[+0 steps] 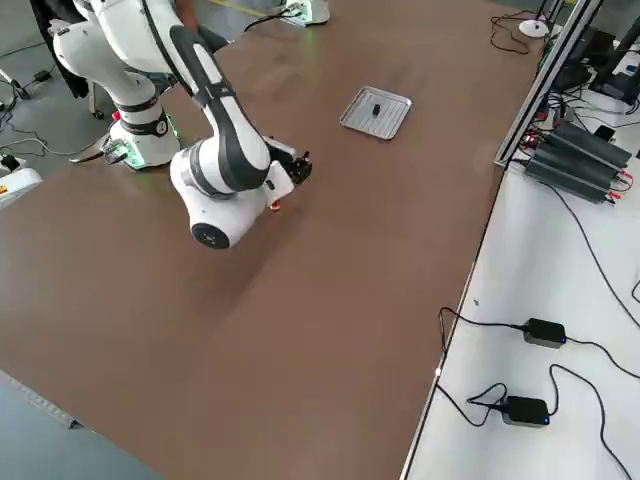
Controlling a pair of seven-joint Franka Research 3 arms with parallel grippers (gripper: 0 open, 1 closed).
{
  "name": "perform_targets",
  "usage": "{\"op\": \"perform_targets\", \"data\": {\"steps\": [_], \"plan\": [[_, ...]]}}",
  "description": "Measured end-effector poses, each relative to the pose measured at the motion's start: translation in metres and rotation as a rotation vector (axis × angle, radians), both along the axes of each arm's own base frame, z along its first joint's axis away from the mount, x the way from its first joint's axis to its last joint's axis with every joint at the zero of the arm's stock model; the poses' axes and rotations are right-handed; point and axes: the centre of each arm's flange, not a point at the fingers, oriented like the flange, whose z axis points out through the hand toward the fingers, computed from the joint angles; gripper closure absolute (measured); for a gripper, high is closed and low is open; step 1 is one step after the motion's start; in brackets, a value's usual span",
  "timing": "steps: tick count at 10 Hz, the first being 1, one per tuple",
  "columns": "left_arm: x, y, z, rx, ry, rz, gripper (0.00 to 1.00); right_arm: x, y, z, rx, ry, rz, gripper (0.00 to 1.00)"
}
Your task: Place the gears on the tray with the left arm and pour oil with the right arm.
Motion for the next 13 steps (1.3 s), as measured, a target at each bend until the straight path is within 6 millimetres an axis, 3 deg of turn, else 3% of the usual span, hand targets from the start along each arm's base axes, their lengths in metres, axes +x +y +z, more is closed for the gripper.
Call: {"op": "perform_targets", "data": {"steps": [3, 5, 10, 13], "plan": [[0.000, 0.000, 0.000, 0.000, 0.000, 0.000, 0.00, 0.019, 0.019, 0.078, -0.186, 0.029, -0.026, 0.00], [0.000, 0.000, 0.000, 0.000, 0.000, 0.000, 0.00, 0.037, 0.044, 0.120, -0.336, 0.046, -0.060, 0.00], [0.000, 0.000, 0.001, 0.000, -0.003, 0.000, 0.00, 0.050, 0.081, 0.180, -0.664, 0.338, -0.201, 0.00], [0.000, 0.000, 0.005, -0.001, -0.011, 0.000, 0.00, 0.046, 0.100, 0.234, -0.870, 0.489, -0.374, 0.00]]}}
